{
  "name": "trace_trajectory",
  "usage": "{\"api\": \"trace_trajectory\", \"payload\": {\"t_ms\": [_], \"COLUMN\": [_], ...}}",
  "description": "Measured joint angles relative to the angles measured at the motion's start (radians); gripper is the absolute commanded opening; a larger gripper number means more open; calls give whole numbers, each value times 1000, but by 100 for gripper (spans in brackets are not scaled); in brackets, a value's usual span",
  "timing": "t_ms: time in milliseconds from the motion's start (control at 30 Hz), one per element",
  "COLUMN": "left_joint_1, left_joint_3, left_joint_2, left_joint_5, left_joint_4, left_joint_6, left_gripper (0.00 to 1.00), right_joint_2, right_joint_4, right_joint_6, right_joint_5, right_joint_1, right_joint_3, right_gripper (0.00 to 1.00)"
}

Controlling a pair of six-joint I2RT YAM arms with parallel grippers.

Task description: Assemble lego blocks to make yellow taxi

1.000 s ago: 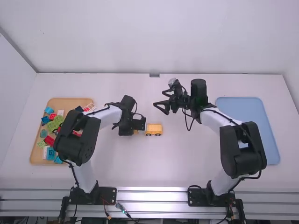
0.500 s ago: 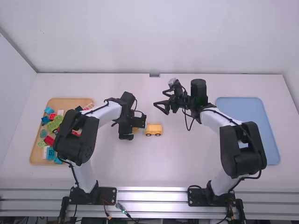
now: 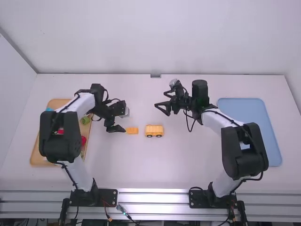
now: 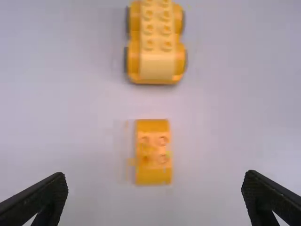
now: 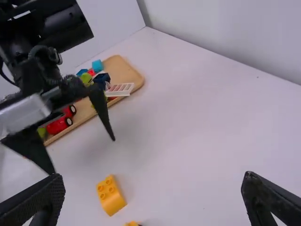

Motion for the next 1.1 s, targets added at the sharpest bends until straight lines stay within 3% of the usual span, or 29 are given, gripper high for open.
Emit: {"api": "trace_trajectory", "payload": {"t_ms": [300,467,733,967,1100], "left_joint_1": [46,34,39,39,39], "left_joint_3": [-173,-289,-421,-420,-405], "left_joint_2": [0,0,3,65,102], "left_joint_5": [187,271,312,315,315], "left_joint_4": [152,359,718,749,695], "left_joint_6": [-3,-11,-207,-286,-261], "left_gripper": [99,99,99,100,86], "right_joint_2": [0,0,0,0,0], "right_joint_4": [0,-15,-96,-112,-113], "right_joint_6": [-53,-63,-146,-183,-191], "right_joint_5": [0,0,0,0,0], "right_joint_1": [0,0,0,0,0], "right_joint_3": [0,0,0,0,0], "right_gripper": [99,99,99,99,99]}}
